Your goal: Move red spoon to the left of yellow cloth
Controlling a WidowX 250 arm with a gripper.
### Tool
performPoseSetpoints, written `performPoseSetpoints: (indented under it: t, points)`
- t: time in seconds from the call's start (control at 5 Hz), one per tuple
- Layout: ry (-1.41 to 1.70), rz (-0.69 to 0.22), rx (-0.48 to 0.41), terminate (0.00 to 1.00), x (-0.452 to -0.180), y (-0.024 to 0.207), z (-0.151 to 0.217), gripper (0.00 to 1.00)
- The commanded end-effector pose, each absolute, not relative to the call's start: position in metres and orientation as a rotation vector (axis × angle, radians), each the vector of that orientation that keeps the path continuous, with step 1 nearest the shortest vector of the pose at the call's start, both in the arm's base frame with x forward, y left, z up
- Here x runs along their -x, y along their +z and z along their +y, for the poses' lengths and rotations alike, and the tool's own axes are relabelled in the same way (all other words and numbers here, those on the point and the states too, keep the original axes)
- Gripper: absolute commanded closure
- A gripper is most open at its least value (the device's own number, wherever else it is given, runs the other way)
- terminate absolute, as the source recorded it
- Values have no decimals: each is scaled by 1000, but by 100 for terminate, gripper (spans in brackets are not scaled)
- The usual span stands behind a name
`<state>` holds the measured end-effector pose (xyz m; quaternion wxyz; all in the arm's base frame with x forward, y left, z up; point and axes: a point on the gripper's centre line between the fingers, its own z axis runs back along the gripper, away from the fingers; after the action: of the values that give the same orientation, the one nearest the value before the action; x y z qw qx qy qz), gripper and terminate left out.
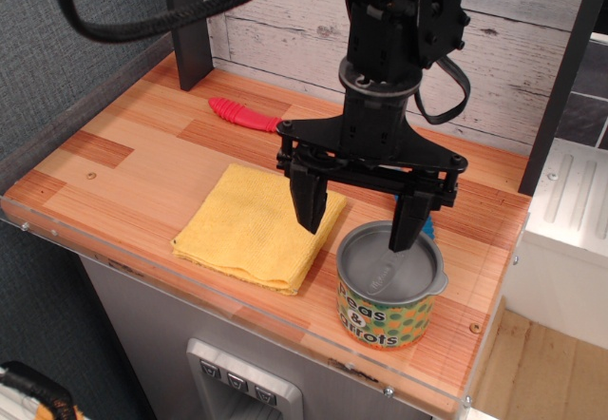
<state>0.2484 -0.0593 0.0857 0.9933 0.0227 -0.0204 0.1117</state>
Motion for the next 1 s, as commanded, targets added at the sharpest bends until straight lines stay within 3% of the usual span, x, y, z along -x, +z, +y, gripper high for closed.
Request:
performPoseSetpoints:
  t: [0.0, 0.4, 0.6, 0.8]
  points:
    - [224, -41, -45, 0, -248, 86, -59, 0]
    - [533, -188, 39, 0, -242, 124, 0, 0]
    - [638, -213, 15, 0, -245, 135, 24, 0]
    - [768, -202, -25, 0, -265, 124, 47, 0]
